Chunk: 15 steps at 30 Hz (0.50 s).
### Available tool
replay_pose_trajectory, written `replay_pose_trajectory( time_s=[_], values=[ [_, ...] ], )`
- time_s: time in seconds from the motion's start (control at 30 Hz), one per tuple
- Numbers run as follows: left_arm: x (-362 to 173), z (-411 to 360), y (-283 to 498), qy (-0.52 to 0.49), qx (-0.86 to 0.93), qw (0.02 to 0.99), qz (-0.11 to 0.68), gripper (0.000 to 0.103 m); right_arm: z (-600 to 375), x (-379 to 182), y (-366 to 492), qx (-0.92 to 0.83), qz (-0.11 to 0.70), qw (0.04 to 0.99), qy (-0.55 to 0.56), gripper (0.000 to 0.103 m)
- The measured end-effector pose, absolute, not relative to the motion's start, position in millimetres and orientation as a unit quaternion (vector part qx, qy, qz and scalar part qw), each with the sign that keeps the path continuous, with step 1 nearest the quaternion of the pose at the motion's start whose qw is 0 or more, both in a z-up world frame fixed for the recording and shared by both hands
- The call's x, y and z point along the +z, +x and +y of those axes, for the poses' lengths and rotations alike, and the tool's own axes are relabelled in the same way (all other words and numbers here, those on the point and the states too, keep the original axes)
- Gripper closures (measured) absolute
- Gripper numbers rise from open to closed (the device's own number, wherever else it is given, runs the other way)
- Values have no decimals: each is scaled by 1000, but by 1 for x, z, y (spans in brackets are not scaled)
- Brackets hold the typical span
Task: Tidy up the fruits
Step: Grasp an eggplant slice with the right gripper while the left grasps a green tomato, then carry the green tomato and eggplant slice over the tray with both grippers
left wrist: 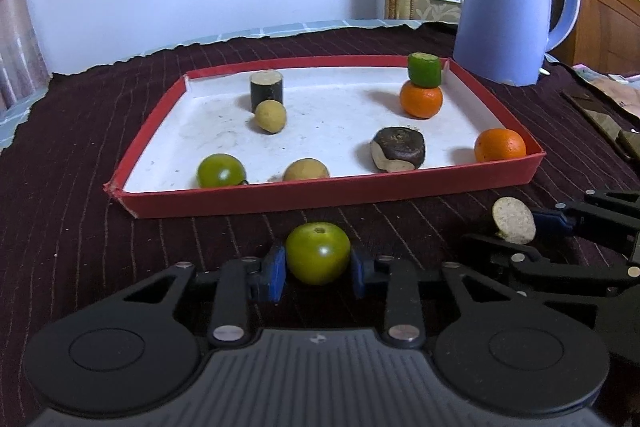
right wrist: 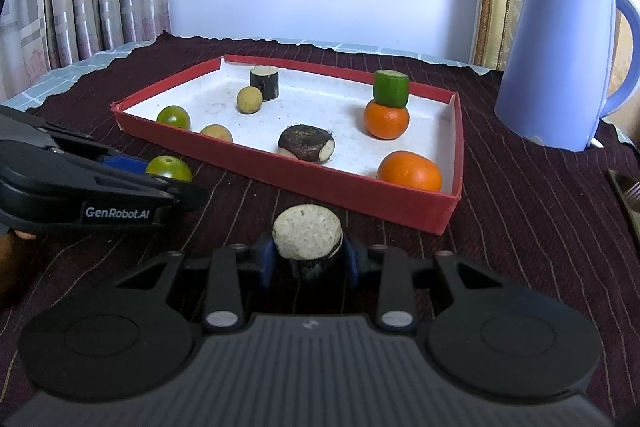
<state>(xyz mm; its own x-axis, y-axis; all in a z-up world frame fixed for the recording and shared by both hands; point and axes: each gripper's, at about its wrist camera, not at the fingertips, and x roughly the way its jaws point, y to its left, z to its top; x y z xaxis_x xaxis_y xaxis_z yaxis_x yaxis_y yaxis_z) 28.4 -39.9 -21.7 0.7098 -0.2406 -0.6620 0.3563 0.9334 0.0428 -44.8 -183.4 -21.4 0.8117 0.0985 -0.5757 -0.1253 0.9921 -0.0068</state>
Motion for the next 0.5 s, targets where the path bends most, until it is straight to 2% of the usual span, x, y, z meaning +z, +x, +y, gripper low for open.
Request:
replay_pose_trajectory(
  time_s=[0.5],
  values=[
    [-10,-27,23,90,-117,934,326,72,-176,-1,-58,47,266,963,-23,72]
  ],
)
